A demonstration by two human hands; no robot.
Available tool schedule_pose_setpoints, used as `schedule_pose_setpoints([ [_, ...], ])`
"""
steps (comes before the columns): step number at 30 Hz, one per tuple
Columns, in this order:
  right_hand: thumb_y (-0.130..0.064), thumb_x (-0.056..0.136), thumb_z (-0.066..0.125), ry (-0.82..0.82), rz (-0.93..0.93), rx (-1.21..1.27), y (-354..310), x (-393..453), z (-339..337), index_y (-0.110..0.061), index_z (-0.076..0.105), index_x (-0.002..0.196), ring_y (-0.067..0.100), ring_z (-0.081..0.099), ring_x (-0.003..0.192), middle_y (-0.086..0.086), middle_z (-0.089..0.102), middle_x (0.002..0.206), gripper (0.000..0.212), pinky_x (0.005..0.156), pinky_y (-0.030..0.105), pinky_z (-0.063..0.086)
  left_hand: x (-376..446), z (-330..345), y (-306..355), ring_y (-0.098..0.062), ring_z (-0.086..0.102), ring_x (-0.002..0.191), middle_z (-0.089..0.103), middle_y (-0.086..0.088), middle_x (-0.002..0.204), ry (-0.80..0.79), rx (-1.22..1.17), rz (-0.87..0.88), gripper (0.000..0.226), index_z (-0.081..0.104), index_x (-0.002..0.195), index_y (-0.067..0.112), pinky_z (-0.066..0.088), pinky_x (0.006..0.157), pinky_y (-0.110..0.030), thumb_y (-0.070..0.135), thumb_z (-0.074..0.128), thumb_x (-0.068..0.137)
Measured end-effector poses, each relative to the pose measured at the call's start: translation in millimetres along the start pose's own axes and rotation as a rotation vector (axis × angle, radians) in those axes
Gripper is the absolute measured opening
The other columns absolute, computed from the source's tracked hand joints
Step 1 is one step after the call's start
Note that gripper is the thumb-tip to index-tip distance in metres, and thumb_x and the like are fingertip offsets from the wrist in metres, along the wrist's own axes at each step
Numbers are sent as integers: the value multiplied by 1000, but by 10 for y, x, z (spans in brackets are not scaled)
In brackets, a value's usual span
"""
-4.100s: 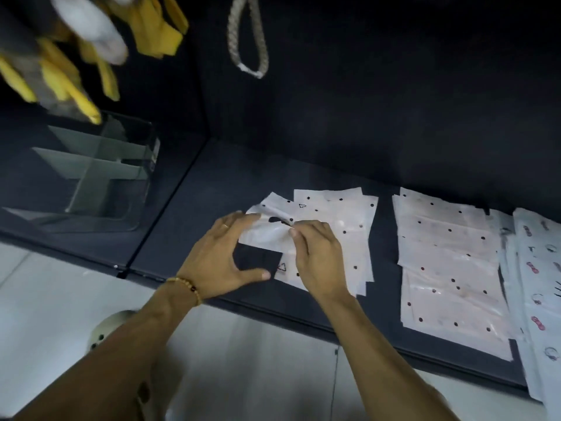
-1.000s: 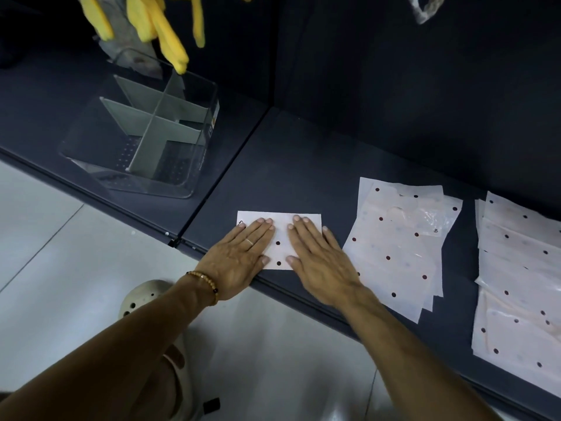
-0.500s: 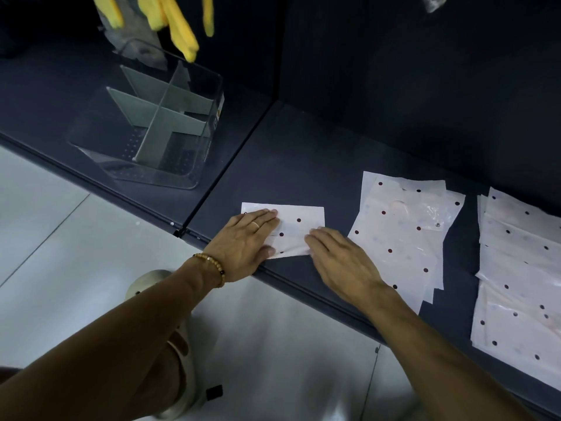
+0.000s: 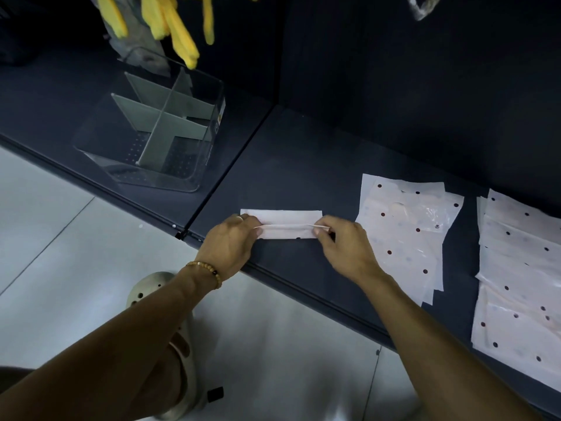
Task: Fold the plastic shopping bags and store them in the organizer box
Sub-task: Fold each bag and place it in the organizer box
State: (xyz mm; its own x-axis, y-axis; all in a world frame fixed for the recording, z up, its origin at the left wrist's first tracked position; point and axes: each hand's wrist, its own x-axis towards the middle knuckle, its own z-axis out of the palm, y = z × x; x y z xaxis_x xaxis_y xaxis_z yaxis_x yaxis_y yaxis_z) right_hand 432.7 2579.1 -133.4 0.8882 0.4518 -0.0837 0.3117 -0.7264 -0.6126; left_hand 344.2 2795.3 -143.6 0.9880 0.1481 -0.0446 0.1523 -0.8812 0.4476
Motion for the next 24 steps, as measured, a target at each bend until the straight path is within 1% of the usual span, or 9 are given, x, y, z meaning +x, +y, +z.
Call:
schedule_pose_setpoints([
  [2, -19, 91, 62, -8, 114, 121, -8, 82, 0, -17, 67, 86, 14, 61, 71, -5, 66, 73, 7, 64, 23, 47, 10, 1, 2, -33, 61, 86, 66, -15, 98, 69, -41, -100, 26, 64, 110, 12, 50, 78, -36, 28, 47, 98],
  [5, -16, 85, 66, 38, 227, 161, -25, 167, 74, -15, 66, 82, 13, 59, 65, -7, 61, 64, 4, 57, 15, 43, 67, 7, 68, -33, 63, 85, 70, -11, 94, 107, -80, -273, 21, 66, 102, 16, 52, 77, -37, 32, 55, 94],
  [8, -18, 84, 68, 104, 275, 126, -59, 219, 150, -18, 64, 79, 12, 60, 67, -13, 59, 63, 6, 62, 18, 46, 128, 18, 100, -32, 63, 86, 70, -9, 91, 127, -62, -363, 21, 66, 99, 17, 50, 78, -39, 35, 61, 90],
  [12, -22, 84, 67, 100, 274, 29, -112, 270, 180, -21, 65, 83, 21, 63, 82, -7, 64, 73, 2, 81, 32, 53, 147, 26, 99, -28, 63, 87, 70, -7, 94, 89, -11, -380, 22, 67, 101, 19, 51, 78, -37, 37, 62, 89],
  [15, -23, 87, 66, 109, 274, -40, -135, 305, 192, -19, 61, 79, 23, 62, 80, 0, 69, 77, 10, 75, 29, 51, 116, 27, 97, -28, 64, 84, 70, -7, 92, 123, -42, -396, 16, 65, 98, 21, 49, 73, -34, 33, 64, 88],
  [18, -25, 90, 62, 124, 265, -127, -152, 326, 210, -16, 64, 85, 18, 53, 71, 3, 69, 80, 10, 66, 26, 42, 102, 25, 103, -28, 64, 83, 68, -8, 96, 158, -52, -386, 15, 62, 99, 20, 50, 73, -35, 30, 64, 89],
  [21, -26, 91, 60, 122, 257, -184, -187, 331, 223, -15, 66, 95, 25, 61, 83, 6, 70, 91, 13, 72, 32, 51, 97, 28, 85, -32, 62, 87, 59, -10, 112, 179, -58, -381, 17, 61, 105, 19, 52, 77, -39, 26, 63, 89],
  [22, -26, 92, 60, 122, 259, -196, -195, 337, 223, -15, 66, 98, 27, 62, 87, 7, 70, 94, 14, 74, 34, 52, 89, 25, 76, -33, 62, 88, 56, -10, 115, 200, -37, -352, 17, 61, 105, 19, 52, 76, -41, 24, 64, 89],
  [24, -27, 92, 60, 119, 262, -209, -203, 345, 220, -14, 67, 102, 28, 64, 89, 9, 70, 97, 17, 74, 34, 53, 67, 39, 41, -34, 58, 90, 58, -11, 112, 231, 92, -159, 16, 67, 100, 14, 51, 70, -42, 14, 68, 85],
])
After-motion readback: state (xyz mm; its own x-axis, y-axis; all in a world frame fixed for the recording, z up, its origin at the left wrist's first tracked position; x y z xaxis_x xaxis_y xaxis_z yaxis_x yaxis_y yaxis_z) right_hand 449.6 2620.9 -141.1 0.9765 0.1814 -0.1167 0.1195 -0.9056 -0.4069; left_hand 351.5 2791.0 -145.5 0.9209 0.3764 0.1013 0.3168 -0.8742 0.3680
